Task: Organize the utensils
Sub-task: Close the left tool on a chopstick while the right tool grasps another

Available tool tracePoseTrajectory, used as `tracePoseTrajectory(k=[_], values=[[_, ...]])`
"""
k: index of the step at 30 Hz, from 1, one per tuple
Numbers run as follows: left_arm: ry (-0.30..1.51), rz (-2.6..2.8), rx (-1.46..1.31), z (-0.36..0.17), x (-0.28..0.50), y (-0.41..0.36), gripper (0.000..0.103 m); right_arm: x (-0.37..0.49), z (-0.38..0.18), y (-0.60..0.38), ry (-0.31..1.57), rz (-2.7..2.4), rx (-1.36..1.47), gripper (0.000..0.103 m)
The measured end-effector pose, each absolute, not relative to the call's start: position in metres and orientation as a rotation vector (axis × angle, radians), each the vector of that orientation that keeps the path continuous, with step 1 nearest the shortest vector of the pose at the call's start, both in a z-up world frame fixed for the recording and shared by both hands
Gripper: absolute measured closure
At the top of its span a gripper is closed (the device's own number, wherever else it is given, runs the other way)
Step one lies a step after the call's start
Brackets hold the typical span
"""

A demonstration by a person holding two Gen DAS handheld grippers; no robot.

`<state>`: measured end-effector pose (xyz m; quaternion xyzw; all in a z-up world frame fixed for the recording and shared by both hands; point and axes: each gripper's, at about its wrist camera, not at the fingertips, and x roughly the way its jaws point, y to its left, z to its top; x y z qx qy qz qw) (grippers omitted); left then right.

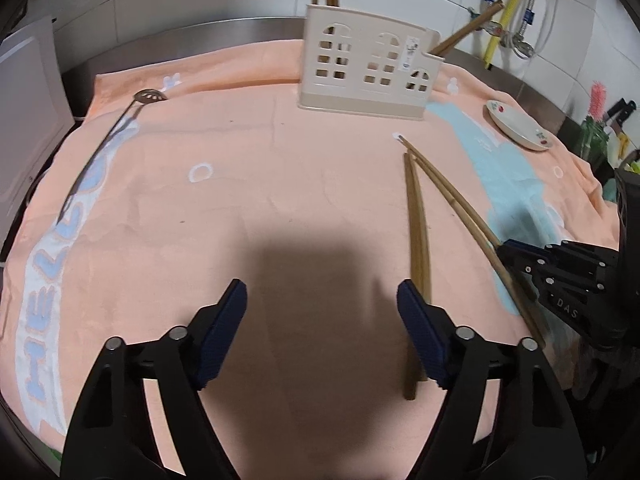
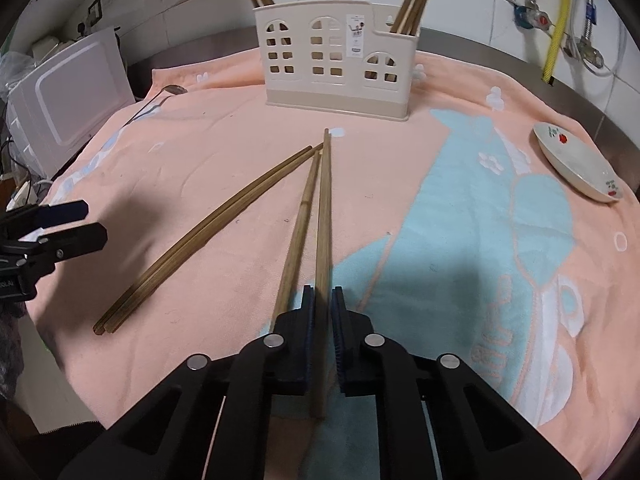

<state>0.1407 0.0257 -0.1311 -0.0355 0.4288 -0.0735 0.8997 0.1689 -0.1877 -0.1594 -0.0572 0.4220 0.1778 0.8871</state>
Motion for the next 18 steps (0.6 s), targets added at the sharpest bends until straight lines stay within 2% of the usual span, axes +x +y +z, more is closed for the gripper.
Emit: tracePoseTrajectory(k=[1,5,7,13,18], values=[[0.888,-0.164,-0.073,-0.131,0.141,0.024,0.048,0.169,-0.159,-0.188,0.876,0.366,-0.119,0.096],[0.903,-0.219,-0.073,-0.135,0.143,0.011,0.057,0.167,-0.159,-0.194,0.877,0.355,-0.109,0.096],[0.912,-0.250,-0.068,-0.136,0.143,0.004,0.068,0.166,-0.159,-0.197,0.877,0.351,-0.105,0.096],[0.935,-0.304,-0.079,-0.141,0.150,-0.010,0.080,0.162,-0.160,-0.202,0.875,0.353,-0.086,0.096],[0.953,-0.317,-0.073,-0.146,0.153,-0.018,0.085,0.162,-0.161,-0.203,0.874,0.356,-0.068,0.096]])
